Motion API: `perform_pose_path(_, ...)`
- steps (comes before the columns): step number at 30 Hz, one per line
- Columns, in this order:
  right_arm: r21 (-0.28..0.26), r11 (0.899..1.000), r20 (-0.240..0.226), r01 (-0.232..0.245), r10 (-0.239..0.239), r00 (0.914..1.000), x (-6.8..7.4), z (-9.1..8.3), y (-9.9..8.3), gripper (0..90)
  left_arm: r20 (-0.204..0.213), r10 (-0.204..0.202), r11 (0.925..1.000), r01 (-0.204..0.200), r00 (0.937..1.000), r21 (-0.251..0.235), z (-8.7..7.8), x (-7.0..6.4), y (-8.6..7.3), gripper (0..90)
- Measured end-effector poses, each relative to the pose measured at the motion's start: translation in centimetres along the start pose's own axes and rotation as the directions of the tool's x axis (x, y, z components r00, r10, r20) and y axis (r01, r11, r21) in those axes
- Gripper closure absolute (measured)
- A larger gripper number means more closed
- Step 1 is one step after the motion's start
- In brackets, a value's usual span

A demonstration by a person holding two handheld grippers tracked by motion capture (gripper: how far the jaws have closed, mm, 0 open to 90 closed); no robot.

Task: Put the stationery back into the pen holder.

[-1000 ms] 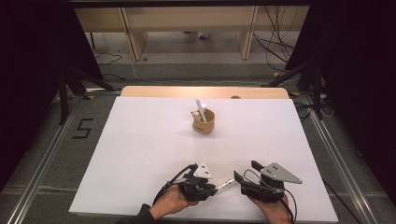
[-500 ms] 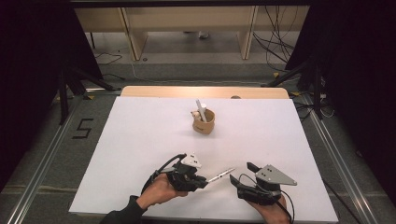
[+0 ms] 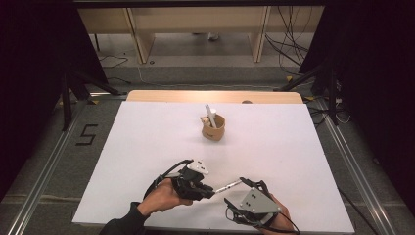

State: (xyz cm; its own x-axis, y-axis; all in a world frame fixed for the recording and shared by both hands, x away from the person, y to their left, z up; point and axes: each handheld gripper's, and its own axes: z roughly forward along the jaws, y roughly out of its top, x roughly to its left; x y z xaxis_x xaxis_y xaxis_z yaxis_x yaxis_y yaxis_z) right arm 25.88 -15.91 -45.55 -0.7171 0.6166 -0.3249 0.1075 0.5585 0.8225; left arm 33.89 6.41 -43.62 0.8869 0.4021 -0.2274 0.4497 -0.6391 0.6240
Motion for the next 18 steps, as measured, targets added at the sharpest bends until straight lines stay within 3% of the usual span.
perform_pose_path(4,0.012,0.996,0.001,0.083,-0.083,0.9966,0.7,0.3,0.3,26.9,0.002,0.014,0.9998,-0.014,0.9999,0.012,-0.3,0.1,0.1,80.0)
perform_pose_path(8,0.031,0.986,0.011,0.166,-0.166,0.986,1.5,0.8,0.5,28.3,0.007,0.018,0.9995,-0.018,0.9998,0.025,-0.3,0.0,0.1,80.0)
perform_pose_path(13,0.063,0.961,0.025,0.268,-0.27,0.9624,2.5,1.4,0.8,31.1,0.008,0.034,0.9983,-0.035,0.9994,0.046,-0.3,-0.1,0.1,80.0)
perform_pose_path(18,0.083,0.941,0.036,0.329,-0.333,0.9423,3.2,1.8,1.0,33.5,0.012,0.039,0.9979,-0.039,0.9992,0.052,-0.3,-0.4,0.2,80.0)
